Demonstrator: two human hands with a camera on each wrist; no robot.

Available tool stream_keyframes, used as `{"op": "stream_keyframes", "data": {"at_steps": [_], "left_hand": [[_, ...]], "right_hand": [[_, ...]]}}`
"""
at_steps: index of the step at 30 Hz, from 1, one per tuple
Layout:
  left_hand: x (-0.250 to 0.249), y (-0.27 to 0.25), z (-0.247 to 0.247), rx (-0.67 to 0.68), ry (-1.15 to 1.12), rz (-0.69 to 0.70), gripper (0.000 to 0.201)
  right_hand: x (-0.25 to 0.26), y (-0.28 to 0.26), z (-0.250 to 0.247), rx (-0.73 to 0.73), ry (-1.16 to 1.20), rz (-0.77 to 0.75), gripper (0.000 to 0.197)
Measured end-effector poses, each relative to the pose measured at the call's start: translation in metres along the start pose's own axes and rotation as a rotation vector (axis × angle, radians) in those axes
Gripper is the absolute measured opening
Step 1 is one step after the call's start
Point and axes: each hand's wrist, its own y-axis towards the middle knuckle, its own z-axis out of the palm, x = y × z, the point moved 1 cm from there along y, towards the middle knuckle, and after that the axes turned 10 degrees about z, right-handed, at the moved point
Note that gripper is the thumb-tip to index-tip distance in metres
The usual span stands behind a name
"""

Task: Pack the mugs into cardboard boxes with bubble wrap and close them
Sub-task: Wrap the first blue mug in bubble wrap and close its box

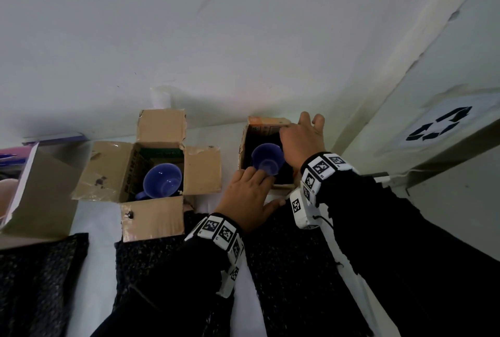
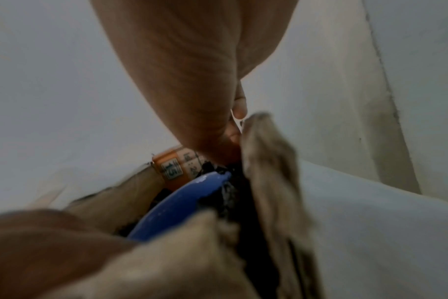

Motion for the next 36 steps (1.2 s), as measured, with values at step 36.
{"op": "stream_keyframes", "data": {"at_steps": [36], "left_hand": [[0.011,-0.002,0.004,-0.072,0.057,0.097,0.030]], "right_hand": [[-0.048,-0.031,0.023,-0.212,0.115,-0.442,0.019]]}}
